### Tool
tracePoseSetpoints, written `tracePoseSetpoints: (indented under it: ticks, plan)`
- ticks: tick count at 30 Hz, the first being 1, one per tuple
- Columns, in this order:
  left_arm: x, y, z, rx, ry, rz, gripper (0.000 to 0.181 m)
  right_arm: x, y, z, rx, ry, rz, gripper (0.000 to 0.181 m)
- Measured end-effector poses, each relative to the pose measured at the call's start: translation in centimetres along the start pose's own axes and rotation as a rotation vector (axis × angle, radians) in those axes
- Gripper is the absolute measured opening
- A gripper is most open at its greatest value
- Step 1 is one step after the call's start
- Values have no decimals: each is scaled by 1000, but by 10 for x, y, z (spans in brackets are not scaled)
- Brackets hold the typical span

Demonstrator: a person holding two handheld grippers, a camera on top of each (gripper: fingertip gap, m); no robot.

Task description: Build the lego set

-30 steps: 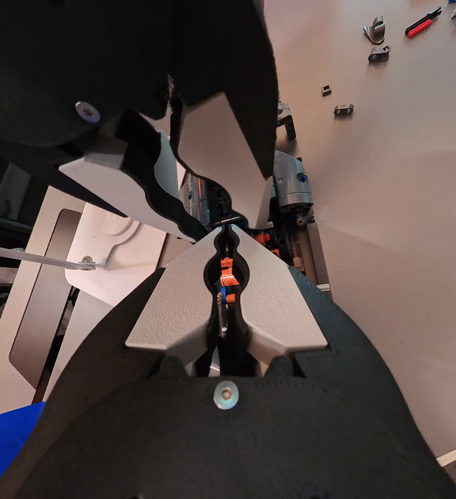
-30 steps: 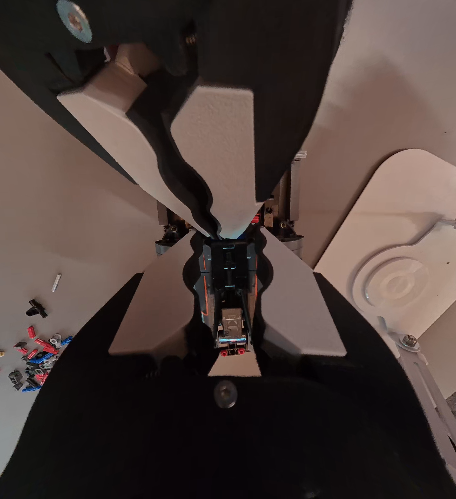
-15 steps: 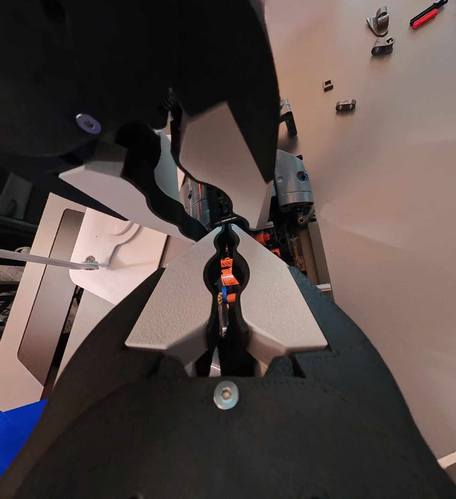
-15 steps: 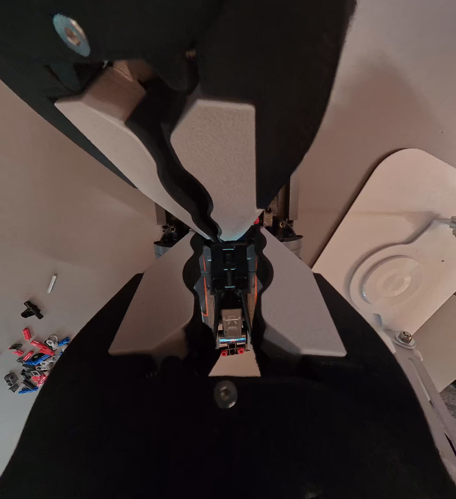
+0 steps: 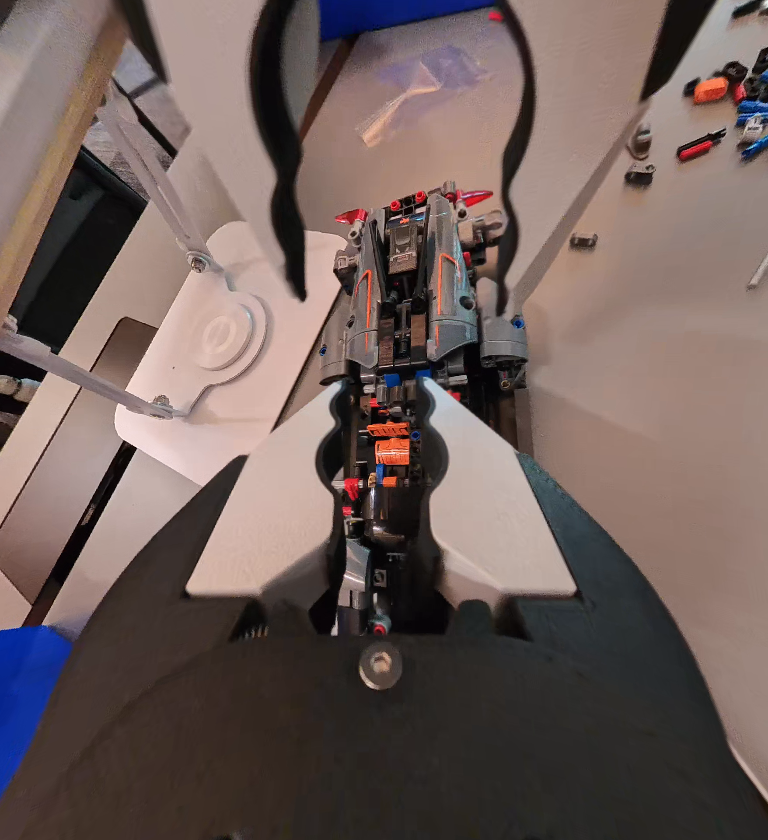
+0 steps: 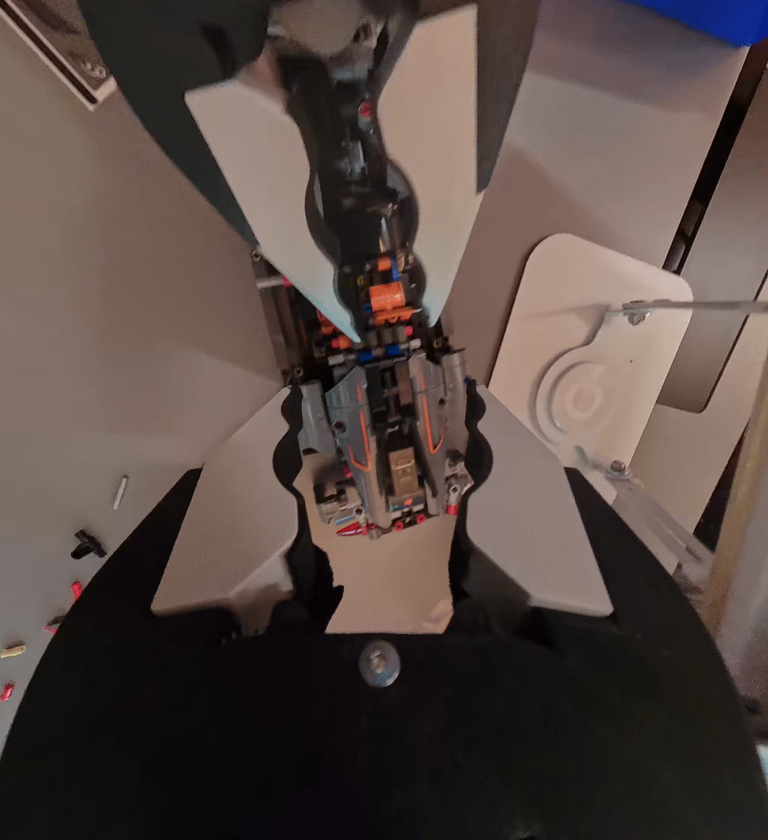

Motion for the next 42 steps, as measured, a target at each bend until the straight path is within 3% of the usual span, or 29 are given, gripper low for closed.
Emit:
tracePoseSetpoints:
  ticks: [8, 12, 15, 22, 31, 42]
  plan:
    - [-5, -10, -8, 25, 25, 81, 70, -42, 15, 17, -47, -78, -96, 74]
    - [-8, -19, -19, 17, 58, 110, 77, -52, 12, 17, -35, -149, -124, 73]
    - [-11, -26, -29, 30, 98, 112, 76, -59, 11, 12, -37, -158, -121, 71]
    - [-8, -22, -34, 44, 106, 107, 48, -67, 15, 10, -19, -186, -97, 64]
    - [-7, -20, -35, 32, 112, 106, 47, -50, 41, 14, -58, -231, 42, 57]
    - [-6, -21, -35, 47, 110, 101, 44, -63, 58, 12, -151, -181, 123, 58]
Point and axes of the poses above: each gripper's, where its closed fingertips meet, z back along the fingers, x out of its top, y = z × x across the jaws, the point moved 8 cm from there along z, back along the fingers, and after that the axes turned 3 degrees about -z, right-handed, at the moved point
